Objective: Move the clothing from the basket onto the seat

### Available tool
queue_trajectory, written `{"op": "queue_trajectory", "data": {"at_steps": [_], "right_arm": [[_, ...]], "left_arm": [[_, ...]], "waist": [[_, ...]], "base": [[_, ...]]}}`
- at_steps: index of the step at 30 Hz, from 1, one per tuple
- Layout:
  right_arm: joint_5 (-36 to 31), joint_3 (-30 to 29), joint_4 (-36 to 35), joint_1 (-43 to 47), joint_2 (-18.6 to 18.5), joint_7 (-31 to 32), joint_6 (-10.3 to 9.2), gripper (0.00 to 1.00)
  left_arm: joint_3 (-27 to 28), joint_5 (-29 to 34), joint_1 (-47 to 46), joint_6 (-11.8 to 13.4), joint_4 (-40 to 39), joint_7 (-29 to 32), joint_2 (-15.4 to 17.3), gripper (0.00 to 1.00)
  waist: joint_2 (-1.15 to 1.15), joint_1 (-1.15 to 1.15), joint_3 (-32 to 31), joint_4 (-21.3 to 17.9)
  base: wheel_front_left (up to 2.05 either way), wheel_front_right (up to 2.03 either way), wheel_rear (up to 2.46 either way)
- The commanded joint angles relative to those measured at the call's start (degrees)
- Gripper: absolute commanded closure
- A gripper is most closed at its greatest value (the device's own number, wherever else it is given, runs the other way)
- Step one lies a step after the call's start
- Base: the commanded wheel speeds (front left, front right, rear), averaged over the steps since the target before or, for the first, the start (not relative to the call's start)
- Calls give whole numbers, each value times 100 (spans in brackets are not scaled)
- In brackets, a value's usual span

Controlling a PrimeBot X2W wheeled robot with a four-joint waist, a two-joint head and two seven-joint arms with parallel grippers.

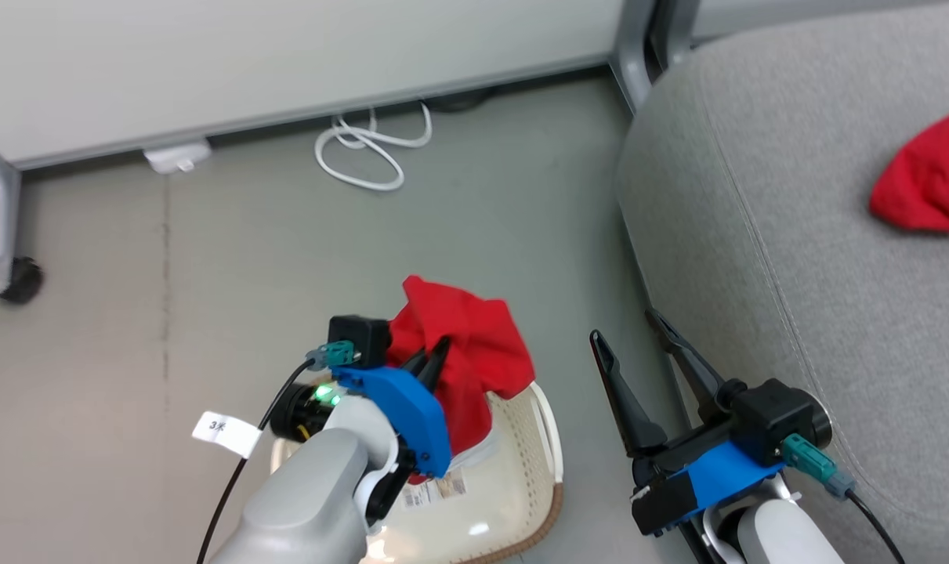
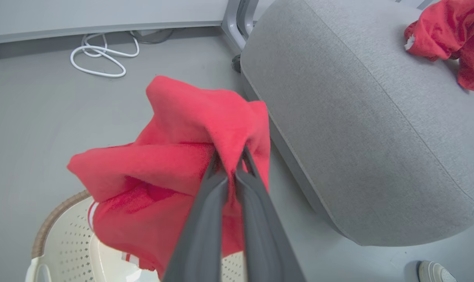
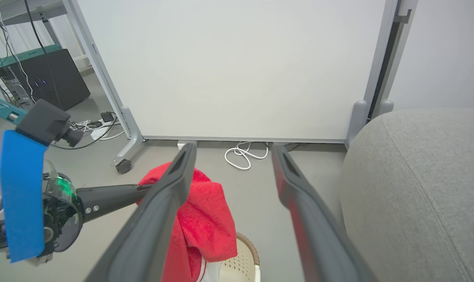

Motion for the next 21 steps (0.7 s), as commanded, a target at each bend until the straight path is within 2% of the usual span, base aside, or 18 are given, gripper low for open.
{"op": "queue_trajectory", "data": {"at_steps": [1,12,21], "right_arm": [[-32,16,-43,129,-14,65,3,0],[78,232,-105,311,-14,239,3,0],[65,247,-138,427,-14,332,3,0]], "left_arm": [[-140,-48,-193,-9,-193,-99,-1,100],[-646,-259,-725,-8,-726,-296,151,100],[-932,-329,-1362,-9,-988,-372,133,100]], "waist": [[-1,2,-451,338],[-1,2,-837,310],[-1,2,-995,235]], "base": [[0,0,0],[0,0,0],[0,0,0]]}}
